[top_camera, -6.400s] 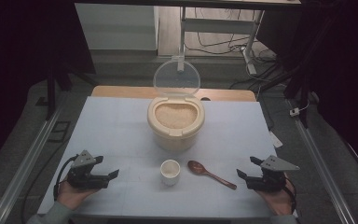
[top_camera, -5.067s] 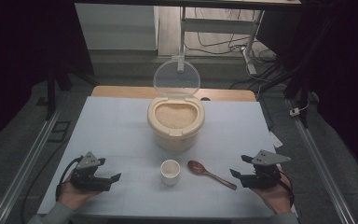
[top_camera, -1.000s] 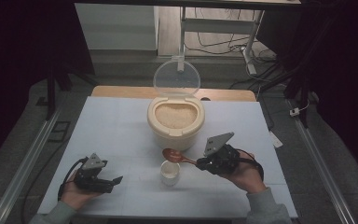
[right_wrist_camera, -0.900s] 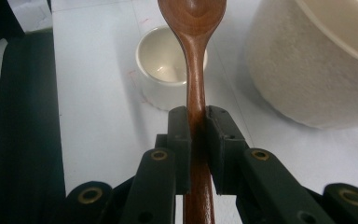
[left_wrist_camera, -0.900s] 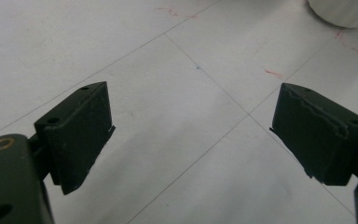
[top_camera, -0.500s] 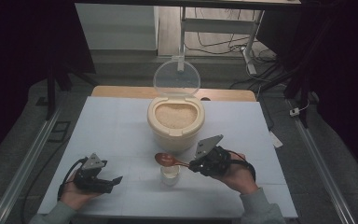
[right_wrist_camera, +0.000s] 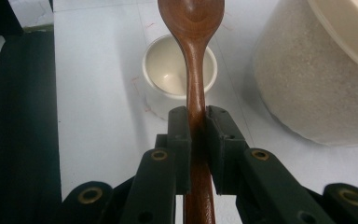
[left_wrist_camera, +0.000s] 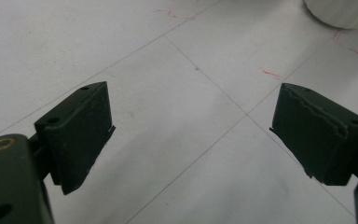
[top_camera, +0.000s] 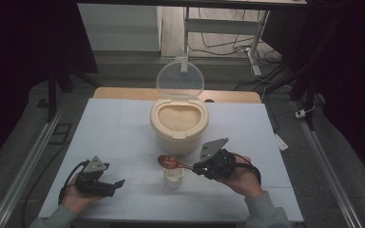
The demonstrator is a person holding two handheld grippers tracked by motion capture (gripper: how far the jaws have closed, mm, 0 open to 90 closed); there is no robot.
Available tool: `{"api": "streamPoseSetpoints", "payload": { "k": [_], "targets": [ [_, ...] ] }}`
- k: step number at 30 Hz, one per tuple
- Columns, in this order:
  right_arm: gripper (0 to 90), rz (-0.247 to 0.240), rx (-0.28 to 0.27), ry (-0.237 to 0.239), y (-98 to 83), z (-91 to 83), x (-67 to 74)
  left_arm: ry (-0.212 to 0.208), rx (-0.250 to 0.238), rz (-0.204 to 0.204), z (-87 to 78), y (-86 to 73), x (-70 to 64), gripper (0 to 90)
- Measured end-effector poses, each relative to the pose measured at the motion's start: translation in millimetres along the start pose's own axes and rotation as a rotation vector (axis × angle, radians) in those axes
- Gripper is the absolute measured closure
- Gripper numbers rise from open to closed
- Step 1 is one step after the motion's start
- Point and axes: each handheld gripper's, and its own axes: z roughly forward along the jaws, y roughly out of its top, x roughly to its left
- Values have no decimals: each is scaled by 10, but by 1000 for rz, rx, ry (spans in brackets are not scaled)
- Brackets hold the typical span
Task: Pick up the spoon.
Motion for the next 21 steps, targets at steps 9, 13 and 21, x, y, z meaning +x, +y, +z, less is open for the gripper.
{"api": "streamPoseSetpoints", "payload": {
  "k": [9, 13, 21],
  "targets": [
    [802, -2, -5, -3, 0, 0, -1, -40, -56, 61, -124, 221, -127, 131],
    [802, -7, -8, -1, 7, 3, 5, -81, -72, 128, -195, 419, -231, 140],
    [803, -16, -10, 6, 24, 22, 23, -140, -78, 247, -250, 811, -469, 149]
  ]
}}
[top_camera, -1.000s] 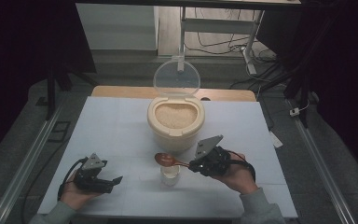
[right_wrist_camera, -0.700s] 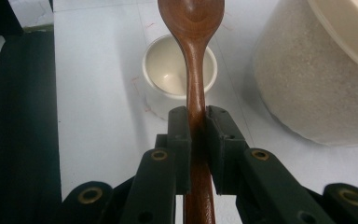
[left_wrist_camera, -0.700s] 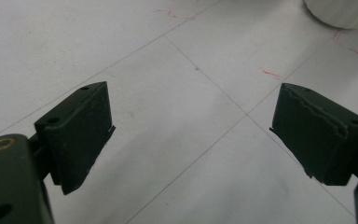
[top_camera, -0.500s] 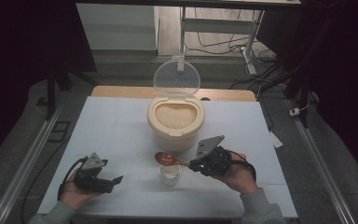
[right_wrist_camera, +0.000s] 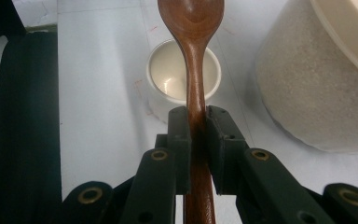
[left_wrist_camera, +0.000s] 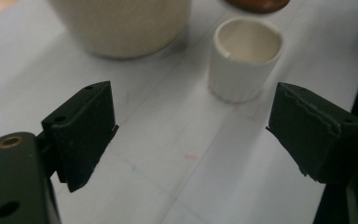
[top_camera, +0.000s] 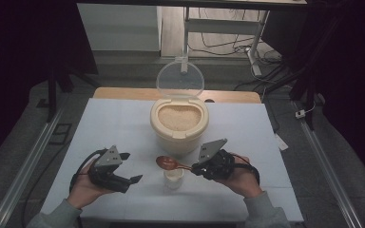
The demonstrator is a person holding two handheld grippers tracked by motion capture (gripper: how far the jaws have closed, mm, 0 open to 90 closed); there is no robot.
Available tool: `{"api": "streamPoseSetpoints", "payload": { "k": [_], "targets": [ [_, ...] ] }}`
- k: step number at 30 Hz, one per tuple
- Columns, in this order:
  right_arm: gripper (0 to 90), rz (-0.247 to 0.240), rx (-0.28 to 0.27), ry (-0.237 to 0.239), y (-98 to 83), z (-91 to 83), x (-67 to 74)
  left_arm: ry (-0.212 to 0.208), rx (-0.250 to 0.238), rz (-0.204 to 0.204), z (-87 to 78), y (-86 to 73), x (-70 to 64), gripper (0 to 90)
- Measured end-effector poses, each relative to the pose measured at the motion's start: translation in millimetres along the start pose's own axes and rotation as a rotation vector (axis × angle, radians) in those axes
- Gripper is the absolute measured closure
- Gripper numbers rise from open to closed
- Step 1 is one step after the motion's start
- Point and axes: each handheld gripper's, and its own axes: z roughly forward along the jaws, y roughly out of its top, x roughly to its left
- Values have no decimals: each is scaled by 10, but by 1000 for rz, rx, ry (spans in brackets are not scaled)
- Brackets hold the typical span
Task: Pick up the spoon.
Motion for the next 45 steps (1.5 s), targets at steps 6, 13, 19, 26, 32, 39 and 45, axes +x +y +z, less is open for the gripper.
{"api": "streamPoseSetpoints", "payload": {
  "k": [6, 13, 19, 26, 32, 39, 45],
  "targets": [
    [803, -17, 1, 5, 30, 24, 28, -41, 4, 98, 81, 372, -152, 168],
    [802, -37, 9, 12, 60, 50, 57, -93, 50, 195, 297, 684, -305, 222],
    [802, -57, 5, 19, 88, 98, 106, -148, 98, 222, 485, 807, -338, 265],
    [802, -99, 18, 26, 128, 138, 155, -220, 161, 242, 632, 832, -358, 353],
    [802, -121, 19, 28, 149, 141, 187, -268, 207, 262, 740, 821, -375, 463],
    [801, -177, 3, 33, 160, 126, 228, -294, 248, 308, 790, 805, -385, 704],
    [800, -211, 24, 40, 175, 151, 280, -341, 284, 326, 841, 779, -415, 769]
  ]
}}
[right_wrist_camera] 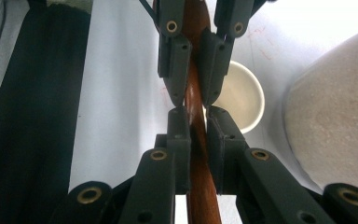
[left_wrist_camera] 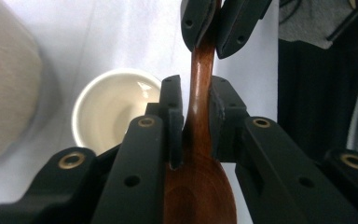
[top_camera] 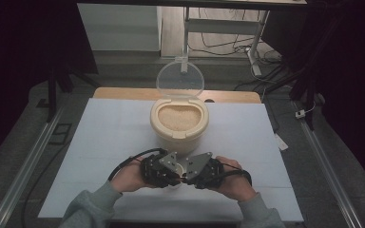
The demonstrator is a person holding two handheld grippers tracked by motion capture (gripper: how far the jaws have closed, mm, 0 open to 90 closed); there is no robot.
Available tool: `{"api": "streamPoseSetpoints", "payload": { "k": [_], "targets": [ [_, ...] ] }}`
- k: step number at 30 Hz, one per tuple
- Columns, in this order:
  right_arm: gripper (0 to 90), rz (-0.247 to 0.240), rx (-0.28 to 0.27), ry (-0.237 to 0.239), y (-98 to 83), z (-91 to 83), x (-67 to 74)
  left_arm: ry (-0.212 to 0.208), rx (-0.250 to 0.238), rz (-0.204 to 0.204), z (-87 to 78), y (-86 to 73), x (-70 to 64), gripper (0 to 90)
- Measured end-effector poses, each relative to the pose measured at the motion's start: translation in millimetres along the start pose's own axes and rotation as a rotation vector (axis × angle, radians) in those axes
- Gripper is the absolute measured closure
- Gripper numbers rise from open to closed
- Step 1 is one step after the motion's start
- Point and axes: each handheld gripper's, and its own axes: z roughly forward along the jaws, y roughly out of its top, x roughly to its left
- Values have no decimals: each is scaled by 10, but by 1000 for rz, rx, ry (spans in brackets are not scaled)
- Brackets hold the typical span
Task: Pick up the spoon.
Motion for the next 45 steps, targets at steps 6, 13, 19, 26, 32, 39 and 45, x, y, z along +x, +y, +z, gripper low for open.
{"api": "streamPoseSetpoints", "payload": {
  "k": [6, 13, 19, 26, 32, 39, 45],
  "targets": [
    [796, 11, -6, -7, 2, 3, 6, 8, -10, 5, 27, -16, -1, 777],
    [635, 164, -177, -118, -89, -190, -79, 92, -68, -22, -29, -34, 0, 784],
    [504, 393, -325, -300, -224, -450, -76, 157, -119, -45, -58, -49, -3, 785],
    [445, 567, -379, -385, -446, -600, -50, 214, -165, -69, -82, -66, -15, 785],
    [405, 674, -412, -428, -573, -605, -15, 245, -194, -80, -101, -69, -22, 786],
    [374, 729, -415, -391, -590, -498, -18, 269, -224, -89, -123, -78, -27, 786],
    [346, 761, -423, -378, -564, -407, -20, 285, -247, -94, -132, -79, -38, 786]
  ]
}}
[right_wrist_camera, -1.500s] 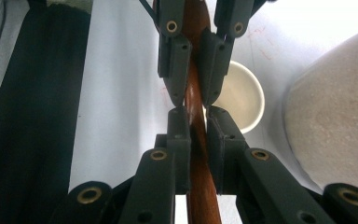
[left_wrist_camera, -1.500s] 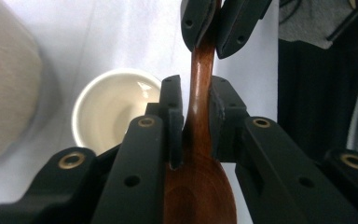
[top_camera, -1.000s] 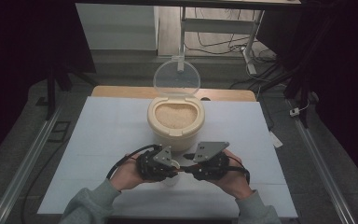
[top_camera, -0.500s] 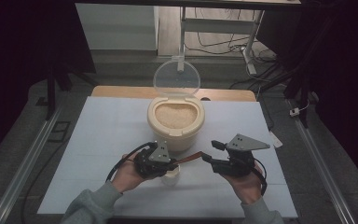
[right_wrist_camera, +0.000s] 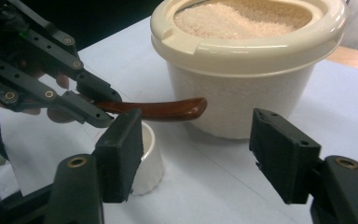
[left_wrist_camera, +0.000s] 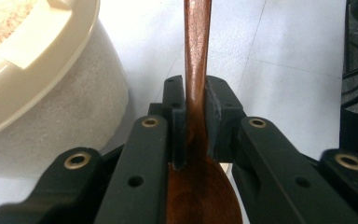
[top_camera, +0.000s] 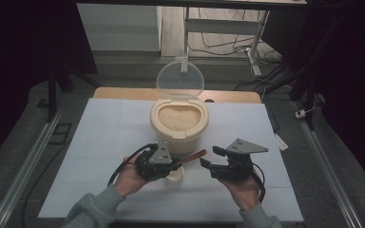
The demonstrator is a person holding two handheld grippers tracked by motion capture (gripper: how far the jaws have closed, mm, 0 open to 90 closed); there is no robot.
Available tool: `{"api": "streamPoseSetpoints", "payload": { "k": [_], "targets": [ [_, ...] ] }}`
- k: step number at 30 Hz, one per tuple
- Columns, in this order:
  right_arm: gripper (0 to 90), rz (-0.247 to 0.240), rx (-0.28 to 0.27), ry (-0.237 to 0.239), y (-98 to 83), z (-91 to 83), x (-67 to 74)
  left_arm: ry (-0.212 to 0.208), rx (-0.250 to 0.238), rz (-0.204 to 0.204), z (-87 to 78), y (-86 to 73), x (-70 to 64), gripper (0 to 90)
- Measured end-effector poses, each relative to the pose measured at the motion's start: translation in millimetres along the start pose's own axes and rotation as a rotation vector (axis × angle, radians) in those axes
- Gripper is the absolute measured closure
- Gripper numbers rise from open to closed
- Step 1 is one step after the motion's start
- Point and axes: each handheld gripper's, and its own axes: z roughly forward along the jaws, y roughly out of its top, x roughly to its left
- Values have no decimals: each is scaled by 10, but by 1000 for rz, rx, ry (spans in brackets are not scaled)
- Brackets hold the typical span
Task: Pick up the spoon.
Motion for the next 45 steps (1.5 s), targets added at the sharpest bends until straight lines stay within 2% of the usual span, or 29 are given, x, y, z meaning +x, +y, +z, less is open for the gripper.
{"api": "streamPoseSetpoints", "payload": {
  "k": [3, 7, 14, 16, 19, 20, 24, 28, 32, 35, 36, 41, 45],
  "targets": [
    [342, 37, -3, 11, -18, 43, 6, 5, -4, 4, 4, 3, -11, 786],
    [344, 47, 4, 18, -32, 94, 35, 12, -16, 13, 6, 10, -31, 786],
    [412, 88, -19, 45, -46, 160, 78, 14, -23, 23, 20, 20, -60, 786],
    [464, 110, -34, 55, -49, 176, 89, 14, -24, 29, 29, 23, -77, 787],
    [487, 125, -40, 49, -53, 180, 90, 33, -16, 46, 33, 26, -95, 787],
    [522, 157, -60, 65, -55, 168, 75, 38, -20, 44, 31, 23, -96, 787],
    [591, 188, -102, 82, -51, 139, 69, 49, -34, 46, 14, 26, -102, 789],
    [639, 189, -128, 91, -36, 117, 79, 60, -42, 54, 0, 28, -110, 791],
    [737, 188, -170, 139, -9, 70, 88, 65, -44, 67, -5, 32, -127, 797],
    [776, 183, -178, 165, 3, 57, 97, 73, -33, 82, 8, 37, -141, 797],
    [812, 173, -186, 191, 18, 49, 115, 75, -31, 84, 15, 37, -143, 795],
    [832, 135, -207, 211, 47, 31, 169, 76, -45, 83, -14, 38, -135, 792],
    [832, 134, -222, 224, 44, 33, 161, 84, -49, 87, -31, 41, -141, 792]
  ]
}}
